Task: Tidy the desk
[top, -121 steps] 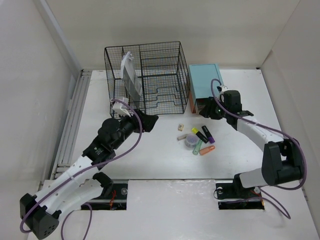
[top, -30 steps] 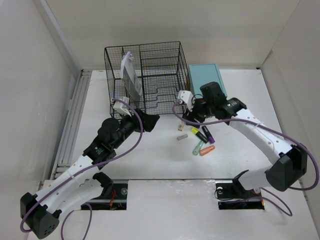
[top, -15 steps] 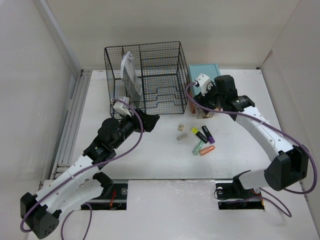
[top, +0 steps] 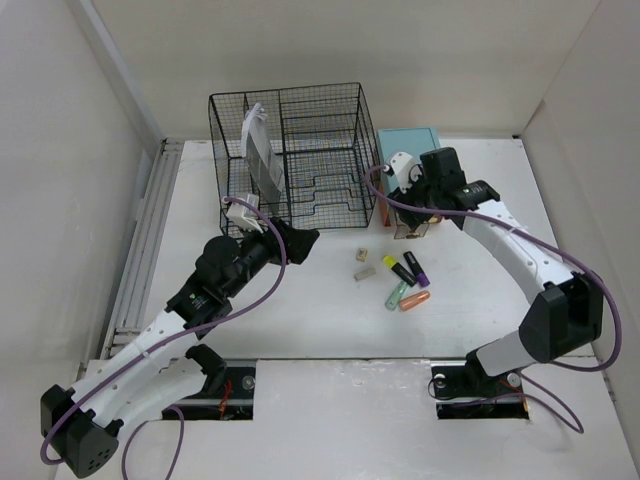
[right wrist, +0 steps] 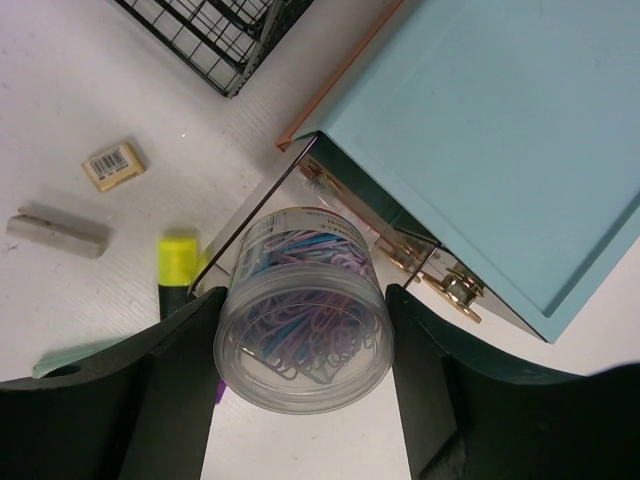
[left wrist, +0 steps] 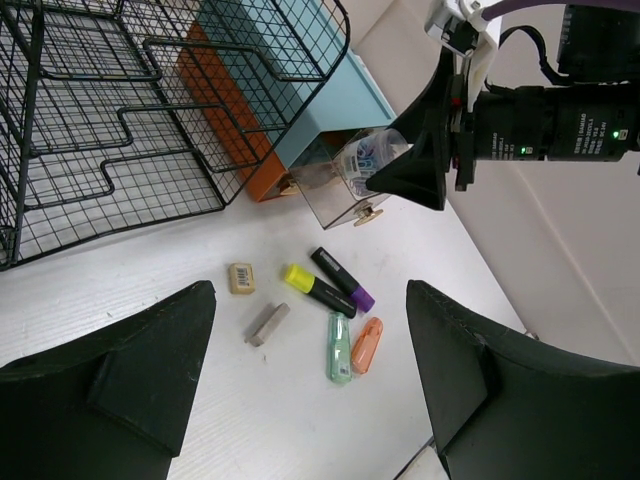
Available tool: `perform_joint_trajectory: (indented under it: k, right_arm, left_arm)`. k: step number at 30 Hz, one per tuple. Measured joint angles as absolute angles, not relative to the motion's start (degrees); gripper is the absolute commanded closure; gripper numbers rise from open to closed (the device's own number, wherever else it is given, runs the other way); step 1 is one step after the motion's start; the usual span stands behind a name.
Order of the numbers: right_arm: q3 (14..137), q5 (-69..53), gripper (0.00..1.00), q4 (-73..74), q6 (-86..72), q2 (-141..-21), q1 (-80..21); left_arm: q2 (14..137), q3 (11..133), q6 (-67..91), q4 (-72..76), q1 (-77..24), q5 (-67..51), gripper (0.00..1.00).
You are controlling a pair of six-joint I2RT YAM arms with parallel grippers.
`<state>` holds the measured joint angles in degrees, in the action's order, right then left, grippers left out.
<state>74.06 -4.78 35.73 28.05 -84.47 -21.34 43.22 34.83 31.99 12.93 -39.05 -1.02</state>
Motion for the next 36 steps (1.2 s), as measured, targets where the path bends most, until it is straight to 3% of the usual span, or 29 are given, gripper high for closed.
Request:
perform_joint_trajectory:
  k: [3,6,7,9,16,21,27,28,36]
  right_arm:
    - [75.61,-4.75,1.0,38.54,28.73,-84.51,-21.34]
    - [77.54,-4.73,0.71,40.95,29.15,-84.75,-21.34]
    - [78.08,-4.71,0.56,41.47,29.19,-84.93,-21.34]
    - [78.81,-4.73,0.46,42.0,29.36,-85.23,-21.34]
    - [78.91,-4.8,0.43,42.44,29.61,-86.17,-21.34]
    - [78.91,-4.97,0.32,42.41,29.58,-86.72,-21.34]
    - [78.91,-4.99,0.31,42.35,29.56,-86.76,-21.34]
    - [78.91,-5.06,0.27,42.3,29.56,-86.74,-21.34]
    - [78.91,-6.24,0.19,41.54,29.54,-86.0,-21.34]
  left_arm:
    - [43.22,34.83,31.99,12.95,-39.05,-1.04,0.26]
    - [43.22,34.83,31.99,12.95,-39.05,-1.04,0.26]
    - [43.22,34.83,31.99,12.95,-39.05,-1.04,0.26]
    - [43.22,34.83,31.99,12.97,-39.05,-1.04,0.26]
    - [43.22,34.83,31.75,12.97,-39.05,-1.04,0.26]
    - [43.22,34.83,31.7,12.95,-39.05,-1.04,0.26]
    - [43.22,34.83,31.62,12.97,-39.05,-1.04,0.26]
    - [43.22,34.83,31.59,12.97,-39.05,-1.04,0.26]
    - [43.22,34.83,31.55,12.97,-39.05,-1.04,0.26]
